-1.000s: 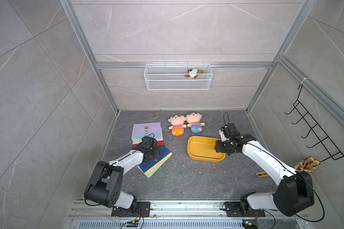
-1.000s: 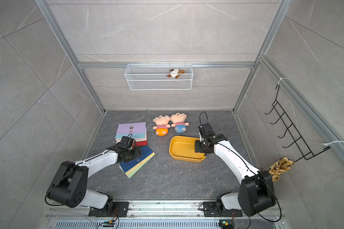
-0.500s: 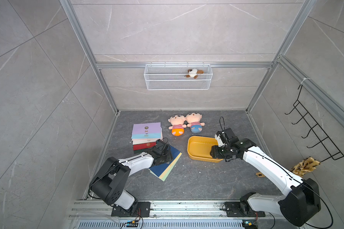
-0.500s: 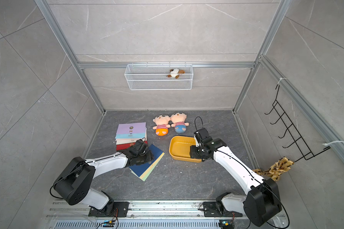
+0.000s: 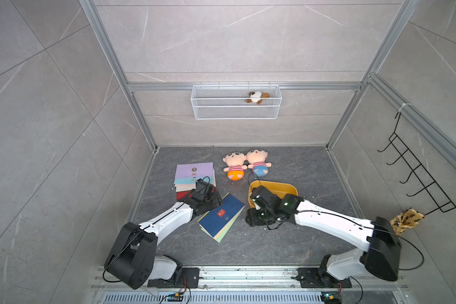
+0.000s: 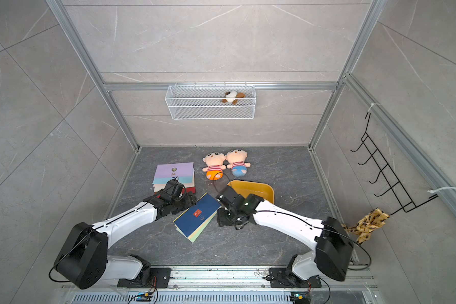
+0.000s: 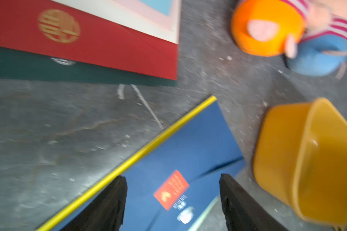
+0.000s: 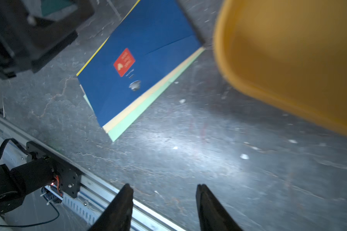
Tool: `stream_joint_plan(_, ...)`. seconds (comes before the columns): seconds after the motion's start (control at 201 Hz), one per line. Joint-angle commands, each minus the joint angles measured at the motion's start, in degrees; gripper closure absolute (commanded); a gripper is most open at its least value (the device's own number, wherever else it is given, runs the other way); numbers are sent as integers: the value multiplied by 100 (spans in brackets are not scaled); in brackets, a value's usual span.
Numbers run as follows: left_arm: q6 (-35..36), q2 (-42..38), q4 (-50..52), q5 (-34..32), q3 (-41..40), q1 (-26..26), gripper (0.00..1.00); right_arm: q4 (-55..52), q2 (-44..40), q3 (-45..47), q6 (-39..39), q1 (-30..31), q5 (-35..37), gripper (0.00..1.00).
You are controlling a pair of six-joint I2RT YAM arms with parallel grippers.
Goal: Put the sealed envelopes into the storage box
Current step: Pick up the envelope from the center of the board.
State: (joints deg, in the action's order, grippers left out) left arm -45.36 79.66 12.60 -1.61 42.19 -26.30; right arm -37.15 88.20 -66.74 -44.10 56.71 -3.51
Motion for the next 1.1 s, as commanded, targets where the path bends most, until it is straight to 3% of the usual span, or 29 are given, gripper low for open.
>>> stream_joint_plan(0.0, 263, 162, -7, -4, -152, 164, 22, 390, 867, -755, -667, 482, 492, 44)
stream_joint_plan(0.343, 177, 15, -237, 331, -792, 205, 30, 490, 2394, -1780, -1309, 385, 768, 41)
stream_joint_plan(0.647, 16, -461, -161, 599, -1238, 203, 33, 993, 2653, -1433, -1782, -30, 501, 40)
stream_joint_plan(1.1, -71, -724, -148, 786, -1502, 174, 41, 1091, 2781, -1172, -2048, -142, 346, 41)
